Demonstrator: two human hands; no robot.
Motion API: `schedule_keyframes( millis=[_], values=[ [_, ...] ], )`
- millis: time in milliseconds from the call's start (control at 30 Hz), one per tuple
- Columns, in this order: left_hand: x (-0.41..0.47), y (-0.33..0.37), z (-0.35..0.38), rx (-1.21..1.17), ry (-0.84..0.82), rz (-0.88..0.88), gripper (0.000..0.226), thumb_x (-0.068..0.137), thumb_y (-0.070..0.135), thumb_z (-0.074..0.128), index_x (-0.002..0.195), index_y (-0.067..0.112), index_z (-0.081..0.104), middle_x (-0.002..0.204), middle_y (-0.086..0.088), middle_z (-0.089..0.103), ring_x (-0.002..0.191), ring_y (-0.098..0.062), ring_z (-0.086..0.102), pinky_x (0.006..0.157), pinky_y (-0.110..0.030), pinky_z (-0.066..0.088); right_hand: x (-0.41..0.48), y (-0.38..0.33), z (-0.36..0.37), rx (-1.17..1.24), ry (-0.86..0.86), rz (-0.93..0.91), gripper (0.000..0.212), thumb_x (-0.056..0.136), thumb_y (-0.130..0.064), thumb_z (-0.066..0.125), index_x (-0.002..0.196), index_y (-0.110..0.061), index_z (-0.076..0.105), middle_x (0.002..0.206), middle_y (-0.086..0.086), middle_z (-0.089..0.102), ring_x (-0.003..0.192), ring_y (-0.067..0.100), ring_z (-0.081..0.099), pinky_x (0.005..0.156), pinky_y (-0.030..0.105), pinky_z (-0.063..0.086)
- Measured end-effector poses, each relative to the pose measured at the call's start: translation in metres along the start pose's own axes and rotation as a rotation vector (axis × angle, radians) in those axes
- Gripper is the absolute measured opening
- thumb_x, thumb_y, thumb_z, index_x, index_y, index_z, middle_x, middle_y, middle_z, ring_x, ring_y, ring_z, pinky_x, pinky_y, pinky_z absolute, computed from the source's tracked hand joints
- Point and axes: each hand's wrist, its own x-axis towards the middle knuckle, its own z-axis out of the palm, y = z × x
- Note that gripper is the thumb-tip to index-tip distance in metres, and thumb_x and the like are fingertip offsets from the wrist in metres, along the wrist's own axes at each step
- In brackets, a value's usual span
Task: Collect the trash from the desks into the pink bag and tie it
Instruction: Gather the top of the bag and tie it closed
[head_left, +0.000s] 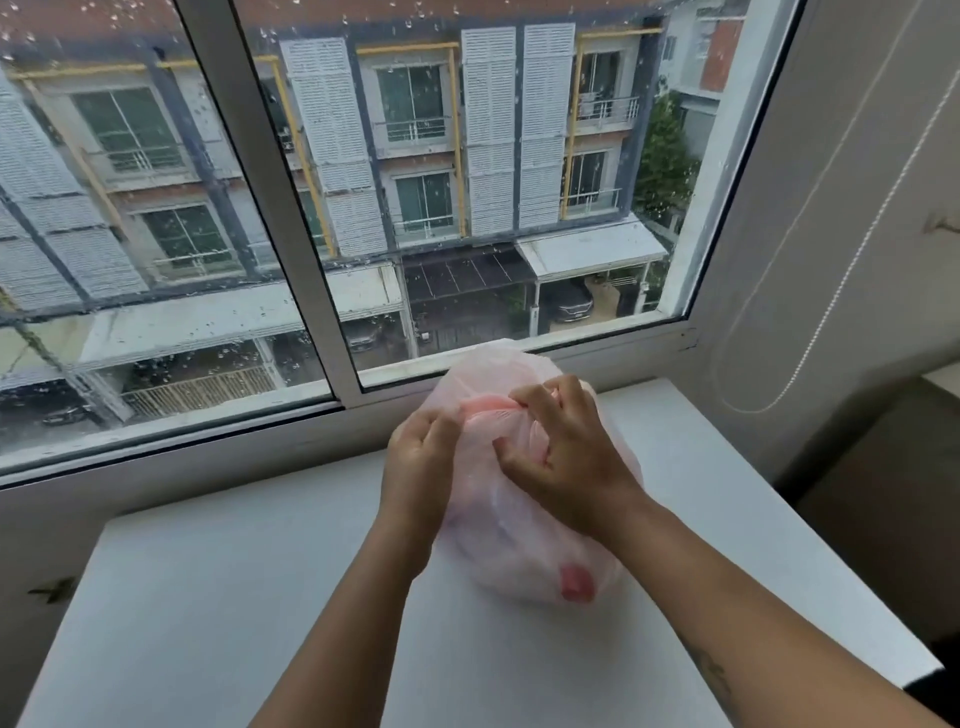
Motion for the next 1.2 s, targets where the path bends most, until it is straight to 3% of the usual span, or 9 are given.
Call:
schedule_keyframes(
  millis=[133, 300, 467, 600, 767, 900, 1067, 1200],
  values=[
    [-0.007, 0.006, 0.008, -0.054, 0.029, 0.030, 0.029, 0.082, 0.048, 0.052, 0.090, 0.029, 0.072, 0.094, -0.003, 0.073, 0.090, -0.025, 0.070, 0.084, -0.052, 0.057, -0.004, -0.003, -0.005, 0.002, 0.041, -0.019, 0.045, 0.079, -0.052, 0.050, 0.115, -0.027, 0.046, 0.115, -0.002, 0.036, 0.107, 0.018, 0.038, 0.087, 0.036, 0.050],
    [-0.034, 0.019, 0.049, -0.074, -0.040, 0.162, 0.034, 0.084, 0.052, 0.052, 0.096, 0.027, 0.070, 0.100, -0.006, 0.071, 0.094, -0.025, 0.070, 0.086, -0.057, 0.055, -0.027, 0.013, -0.044, -0.019, 0.196, -0.056, 0.046, 0.076, -0.047, 0.056, 0.113, -0.020, 0.050, 0.117, 0.004, 0.039, 0.108, 0.022, 0.041, 0.086, 0.032, 0.048],
    [-0.063, 0.026, 0.141, -0.045, -0.120, 0.245, 0.031, 0.085, 0.054, 0.052, 0.097, 0.029, 0.068, 0.100, -0.005, 0.070, 0.095, -0.025, 0.068, 0.084, -0.059, 0.054, -0.072, 0.066, -0.118, -0.045, 0.305, -0.035, 0.047, 0.076, -0.042, 0.055, 0.110, -0.011, 0.054, 0.113, 0.008, 0.040, 0.104, 0.023, 0.040, 0.088, 0.030, 0.042],
    [-0.106, 0.021, 0.241, -0.025, -0.172, 0.285, 0.032, 0.084, 0.057, 0.051, 0.098, 0.033, 0.067, 0.103, 0.003, 0.068, 0.099, -0.018, 0.066, 0.088, -0.052, 0.054, -0.125, 0.133, -0.188, -0.117, 0.384, -0.009, 0.047, 0.078, -0.048, 0.055, 0.112, -0.016, 0.048, 0.117, 0.001, 0.035, 0.108, 0.021, 0.039, 0.088, 0.030, 0.044],
    [-0.153, 0.004, 0.363, -0.012, -0.297, 0.247, 0.027, 0.086, 0.056, 0.050, 0.098, 0.039, 0.066, 0.105, 0.008, 0.066, 0.104, -0.014, 0.063, 0.091, -0.046, 0.054, -0.195, 0.216, -0.265, -0.176, 0.435, 0.086, 0.047, 0.078, -0.049, 0.058, 0.112, -0.022, 0.042, 0.118, -0.001, 0.032, 0.112, 0.021, 0.041, 0.081, 0.035, 0.053],
    [-0.177, -0.010, 0.431, -0.015, -0.368, 0.191, 0.023, 0.086, 0.047, 0.050, 0.099, 0.036, 0.065, 0.107, 0.011, 0.065, 0.105, -0.007, 0.060, 0.088, -0.031, 0.050, -0.235, 0.270, -0.299, -0.181, 0.435, 0.176, 0.046, 0.077, -0.046, 0.061, 0.110, -0.017, 0.049, 0.115, -0.002, 0.033, 0.106, 0.020, 0.043, 0.078, 0.028, 0.049],
    [-0.179, -0.056, 0.498, 0.034, -0.417, 0.066, 0.011, 0.093, 0.038, 0.052, 0.093, 0.045, 0.062, 0.104, 0.019, 0.064, 0.100, 0.003, 0.059, 0.086, -0.023, 0.047, -0.267, 0.339, -0.300, -0.195, 0.402, 0.344, 0.044, 0.075, -0.045, 0.060, 0.108, -0.017, 0.050, 0.110, -0.004, 0.033, 0.101, 0.020, 0.043, 0.080, 0.028, 0.046],
    [-0.174, -0.113, 0.543, 0.090, -0.446, -0.095, 0.010, 0.091, 0.037, 0.054, 0.095, 0.039, 0.063, 0.104, 0.016, 0.065, 0.101, -0.002, 0.060, 0.086, -0.027, 0.048, -0.301, 0.392, -0.274, -0.187, 0.336, 0.544, 0.046, 0.076, -0.049, 0.054, 0.112, -0.022, 0.051, 0.110, -0.010, 0.032, 0.105, 0.013, 0.038, 0.084, 0.020, 0.039]
  ],
)
